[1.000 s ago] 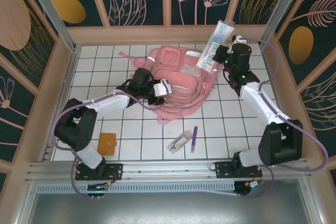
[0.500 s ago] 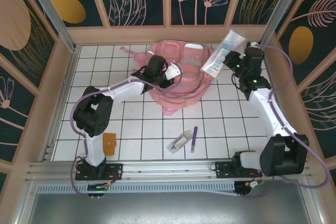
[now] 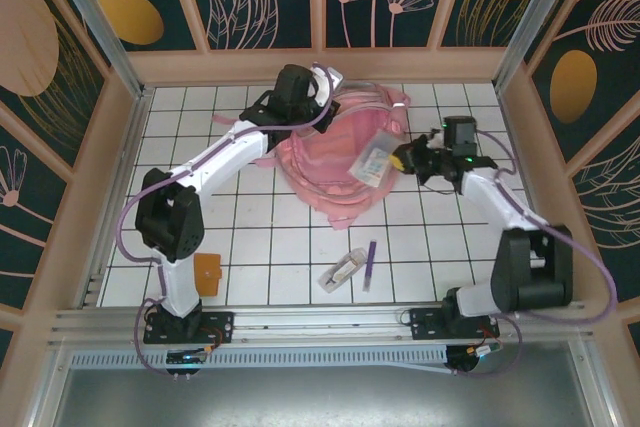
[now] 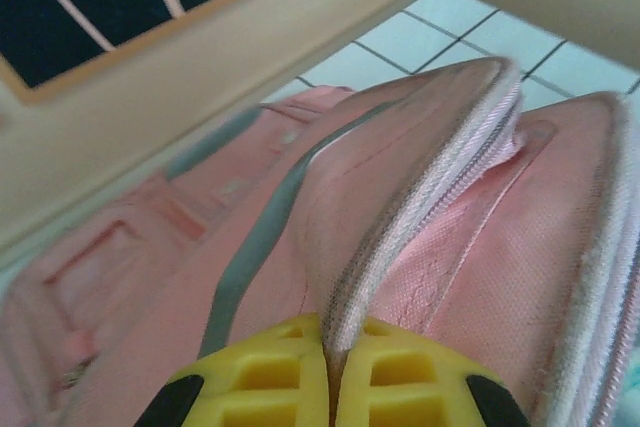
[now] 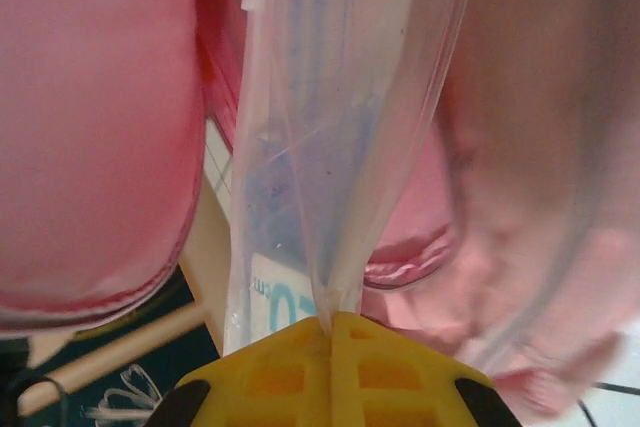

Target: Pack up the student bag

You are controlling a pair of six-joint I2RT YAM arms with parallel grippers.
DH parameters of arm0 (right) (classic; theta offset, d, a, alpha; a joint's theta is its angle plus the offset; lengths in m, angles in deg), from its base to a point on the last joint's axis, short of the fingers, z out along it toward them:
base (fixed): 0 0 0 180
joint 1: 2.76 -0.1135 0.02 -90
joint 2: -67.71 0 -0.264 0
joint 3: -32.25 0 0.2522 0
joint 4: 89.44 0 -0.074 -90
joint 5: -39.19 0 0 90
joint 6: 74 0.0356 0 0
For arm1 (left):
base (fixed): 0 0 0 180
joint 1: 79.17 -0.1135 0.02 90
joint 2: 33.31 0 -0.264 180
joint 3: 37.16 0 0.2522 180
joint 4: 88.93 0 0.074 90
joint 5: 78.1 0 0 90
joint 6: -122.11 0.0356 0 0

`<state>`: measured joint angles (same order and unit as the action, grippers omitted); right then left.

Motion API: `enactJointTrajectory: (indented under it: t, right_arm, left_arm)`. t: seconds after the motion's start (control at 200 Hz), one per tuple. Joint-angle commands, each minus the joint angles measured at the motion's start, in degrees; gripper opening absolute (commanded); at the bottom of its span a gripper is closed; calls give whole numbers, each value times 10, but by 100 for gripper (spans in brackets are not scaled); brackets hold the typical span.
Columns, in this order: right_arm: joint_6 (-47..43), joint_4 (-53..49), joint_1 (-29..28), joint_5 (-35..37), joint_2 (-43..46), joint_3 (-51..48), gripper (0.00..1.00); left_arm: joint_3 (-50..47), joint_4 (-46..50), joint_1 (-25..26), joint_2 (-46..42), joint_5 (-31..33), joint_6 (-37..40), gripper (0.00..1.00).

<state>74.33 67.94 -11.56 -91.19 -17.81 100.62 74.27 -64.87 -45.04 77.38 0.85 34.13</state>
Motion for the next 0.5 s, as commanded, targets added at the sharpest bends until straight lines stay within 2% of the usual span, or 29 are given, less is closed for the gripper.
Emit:
enactJointTrajectory:
  t: [0.0,0.21,0.295,0.345,0.495]
  right_arm:
    - [39,118,-33,-20,-71,48,0]
    - [90,255,-50,123,-213,104,0]
    - [94,340,-60,133,-267,131,0]
    - [100,367,-61,132,-297,155,13]
    - [81,363,-60,198,-321,172,38]
  left_arm:
    - [38,-70,2,1,-108,-97,0]
    - [20,-74,3,-13,-121,-125,0]
    - [-2,-89,2,-26,-126,-133,0]
    - [-20,-103,2,-33,-127,-134,0]
    - [-69,-154,-3,-53,-132,-157,0]
